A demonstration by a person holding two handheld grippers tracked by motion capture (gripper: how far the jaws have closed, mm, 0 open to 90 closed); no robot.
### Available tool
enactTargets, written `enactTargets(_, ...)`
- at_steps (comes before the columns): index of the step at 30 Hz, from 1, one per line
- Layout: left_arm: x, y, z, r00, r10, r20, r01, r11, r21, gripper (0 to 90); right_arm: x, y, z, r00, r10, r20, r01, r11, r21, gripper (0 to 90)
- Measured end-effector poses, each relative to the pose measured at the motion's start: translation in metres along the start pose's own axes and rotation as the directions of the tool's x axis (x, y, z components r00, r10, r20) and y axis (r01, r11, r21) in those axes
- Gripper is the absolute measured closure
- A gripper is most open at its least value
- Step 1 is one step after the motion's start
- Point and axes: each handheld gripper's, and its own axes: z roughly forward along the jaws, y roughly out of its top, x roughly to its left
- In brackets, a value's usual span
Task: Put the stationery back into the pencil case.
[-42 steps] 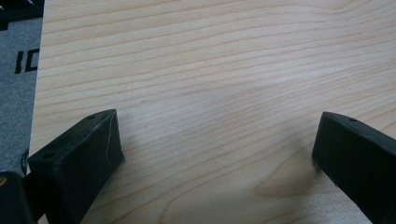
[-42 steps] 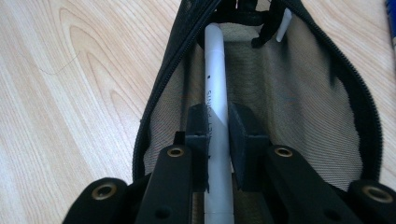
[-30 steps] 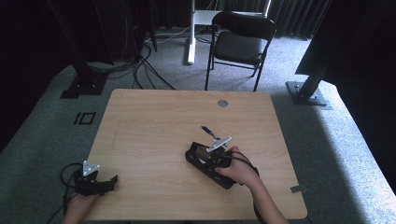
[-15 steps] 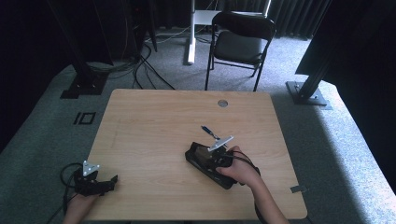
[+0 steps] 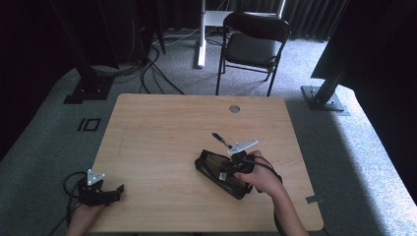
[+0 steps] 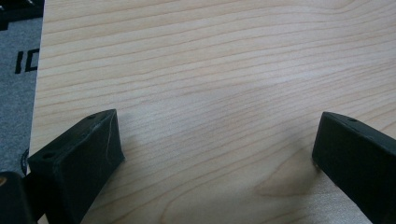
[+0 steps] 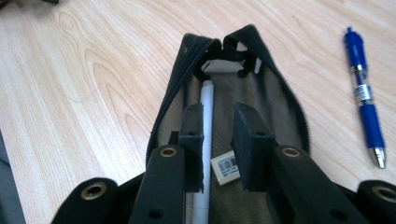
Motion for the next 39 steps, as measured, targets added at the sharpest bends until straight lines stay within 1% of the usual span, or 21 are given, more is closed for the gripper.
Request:
enactTargets(3, 0.000, 0.000, 0.000, 1.0000, 0.000, 0.000, 0.000, 1.0000, 0.000, 1.8, -0.003, 0.002, -0.004, 0.9999, 0.007, 0.016, -0.006, 1.000, -0.025, 74.7)
enactTargets(5, 0.000, 0.000, 0.000, 1.0000, 0.000, 0.000, 0.000, 1.0000, 0.000, 1.8, -0.006, 0.002, -0.006, 0.9995, 0.021, 0.025, -0.019, 0.998, -0.063, 75.2)
enactTargets(6, 0.000, 0.000, 0.000, 1.0000, 0.000, 0.000, 0.000, 1.0000, 0.000, 1.8, -0.006, 0.002, -0.006, 0.9995, 0.021, 0.025, -0.019, 0.998, -0.063, 75.2)
enactTargets(7, 0.000, 0.000, 0.000, 1.0000, 0.000, 0.000, 0.000, 1.0000, 0.000, 1.8, -0.008, 0.002, -0.006, 0.9995, 0.024, 0.021, -0.022, 0.996, -0.082, 74.8)
enactTargets(8, 0.000, 0.000, 0.000, 1.0000, 0.000, 0.000, 0.000, 1.0000, 0.000, 1.8, -0.011, 0.002, -0.007, 0.9993, 0.038, -0.006, -0.038, 0.990, -0.138, 74.7)
enactTargets(9, 0.000, 0.000, 0.000, 1.0000, 0.000, 0.000, 0.000, 1.0000, 0.000, 1.8, -0.012, 0.002, -0.007, 0.9994, 0.035, -0.001, -0.034, 0.989, -0.146, 74.3)
enactTargets(11, 0.000, 0.000, 0.000, 1.0000, 0.000, 0.000, 0.000, 1.0000, 0.000, 1.8, -0.014, 0.002, -0.008, 0.9987, 0.029, 0.041, -0.022, 0.986, -0.165, 74.5)
enactTargets(13, 0.000, 0.000, 0.000, 1.0000, 0.000, 0.000, 0.000, 1.0000, 0.000, 1.8, -0.017, 0.002, -0.008, 0.9979, 0.039, 0.052, -0.029, 0.985, -0.169, 74.2)
enactTargets(14, 0.000, 0.000, 0.000, 1.0000, 0.000, 0.000, 0.000, 1.0000, 0.000, 1.8, -0.019, 0.002, -0.008, 0.9968, 0.040, 0.069, -0.028, 0.985, -0.172, 74.0)
enactTargets(19, 0.000, 0.000, 0.000, 1.0000, 0.000, 0.000, 0.000, 1.0000, 0.000, 1.8, -0.027, 0.002, -0.006, 0.9927, 0.053, 0.108, -0.034, 0.986, -0.165, 72.9)
enactTargets(20, 0.000, 0.000, 0.000, 1.0000, 0.000, 0.000, 0.000, 1.0000, 0.000, 1.8, -0.029, 0.002, -0.006, 0.9919, 0.062, 0.111, -0.043, 0.984, -0.173, 72.9)
enactTargets(22, 0.000, 0.000, 0.000, 1.0000, 0.000, 0.000, 0.000, 1.0000, 0.000, 1.8, -0.033, 0.001, -0.005, 0.9904, 0.070, 0.119, -0.050, 0.985, -0.165, 72.8)
enactTargets(25, 0.000, 0.000, 0.000, 1.0000, 0.000, 0.000, 0.000, 1.0000, 0.000, 1.8, -0.039, 0.001, -0.003, 0.9870, 0.094, 0.130, -0.070, 0.982, -0.177, 71.7)
enactTargets(26, 0.000, 0.000, 0.000, 1.0000, 0.000, 0.000, 0.000, 1.0000, 0.000, 1.8, -0.041, 0.001, -0.003, 0.9846, 0.104, 0.140, -0.078, 0.980, -0.184, 71.7)
enactTargets(28, 0.000, 0.000, 0.000, 1.0000, 0.000, 0.000, 0.000, 1.0000, 0.000, 1.8, -0.044, 0.000, -0.002, 0.9822, 0.118, 0.146, -0.091, 0.979, -0.182, 71.6)
enactTargets(29, 0.000, 0.000, 0.000, 1.0000, 0.000, 0.000, 0.000, 1.0000, 0.000, 1.8, -0.047, 0.000, 0.000, 0.9803, 0.122, 0.155, -0.093, 0.979, -0.184, 71.6)
enactTargets(30, 0.000, 0.000, 0.000, 1.0000, 0.000, 0.000, 0.000, 1.0000, 0.000, 1.8, -0.047, 0.000, 0.000, 0.9803, 0.122, 0.155, -0.093, 0.979, -0.184, 71.6)
enactTargets(31, 0.000, 0.000, 0.000, 1.0000, 0.000, 0.000, 0.000, 1.0000, 0.000, 1.8, -0.048, 0.000, 0.000, 0.9801, 0.119, 0.159, -0.091, 0.980, -0.174, 71.6)
enactTargets(32, 0.000, 0.000, 0.000, 1.0000, 0.000, 0.000, 0.000, 1.0000, 0.000, 1.8, -0.050, 0.000, 0.003, 0.9777, 0.127, 0.168, -0.097, 0.980, -0.176, 71.6)
enactTargets(34, 0.000, 0.000, 0.000, 1.0000, 0.000, 0.000, 0.000, 1.0000, 0.000, 1.8, -0.053, 0.000, 0.005, 0.9771, 0.124, 0.173, -0.095, 0.982, -0.163, 71.4)
enactTargets(39, 0.000, 0.000, 0.000, 1.0000, 0.000, 0.000, 0.000, 1.0000, 0.000, 1.8, -0.062, 0.000, 0.010, 0.9721, 0.140, 0.188, -0.111, 0.981, -0.158, 71.3)
